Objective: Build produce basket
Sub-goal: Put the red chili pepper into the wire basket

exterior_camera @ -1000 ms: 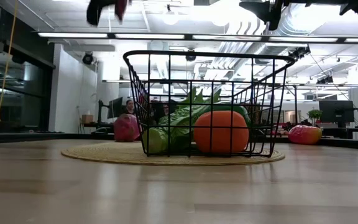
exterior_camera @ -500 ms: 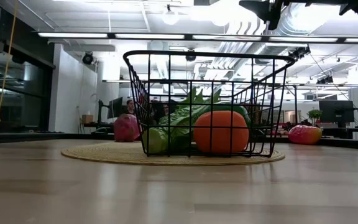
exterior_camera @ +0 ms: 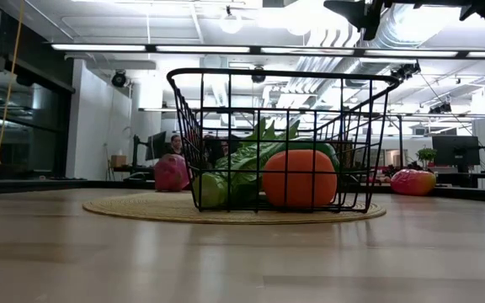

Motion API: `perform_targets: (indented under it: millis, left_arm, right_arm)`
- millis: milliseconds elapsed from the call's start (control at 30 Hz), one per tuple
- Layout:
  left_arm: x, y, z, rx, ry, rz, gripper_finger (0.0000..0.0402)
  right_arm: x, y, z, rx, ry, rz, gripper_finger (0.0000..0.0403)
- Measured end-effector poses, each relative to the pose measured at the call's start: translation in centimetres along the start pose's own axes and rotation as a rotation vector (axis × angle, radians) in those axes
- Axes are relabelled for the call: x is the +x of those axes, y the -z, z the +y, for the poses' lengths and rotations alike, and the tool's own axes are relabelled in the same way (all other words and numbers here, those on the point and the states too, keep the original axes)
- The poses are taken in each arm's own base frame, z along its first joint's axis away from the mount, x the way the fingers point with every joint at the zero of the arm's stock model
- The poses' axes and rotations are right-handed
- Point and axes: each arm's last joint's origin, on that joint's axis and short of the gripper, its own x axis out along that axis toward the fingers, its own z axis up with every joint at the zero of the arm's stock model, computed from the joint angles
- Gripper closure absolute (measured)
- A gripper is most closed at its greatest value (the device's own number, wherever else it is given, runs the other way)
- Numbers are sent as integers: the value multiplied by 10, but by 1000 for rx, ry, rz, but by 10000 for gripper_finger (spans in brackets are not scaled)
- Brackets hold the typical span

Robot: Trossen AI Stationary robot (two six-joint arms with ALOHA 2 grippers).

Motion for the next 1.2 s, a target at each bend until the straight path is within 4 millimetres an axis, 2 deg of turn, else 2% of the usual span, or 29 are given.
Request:
perform_targets:
  millis: [133,367,467,567,733,900,1067,1200]
  left_arm:
    - [24,14,-4,5,-8,-1,296]
    - [94,42,-17,-18,-70,223,296]
    - [122,57,-19,-3,-188,312,296]
    - [141,72,-14,-20,-329,395,296]
    - [157,109,3,-35,-470,540,295]
    - [166,138,21,-16,-546,635,295]
    - [168,152,34,-47,-604,686,288]
    - [165,157,40,-29,-645,749,267]
  right_arm:
    - [0,0,0,0,0,0,20]
    - [0,0,0,0,1,0,20]
    - [0,0,0,3,2,2,20]
    - [0,0,0,28,4,6,20]
    - [0,1,-1,35,7,13,20]
    - [0,1,-1,35,9,16,20]
    - [0,2,-1,34,11,22,20]
    - [0,3,-1,32,17,35,20]
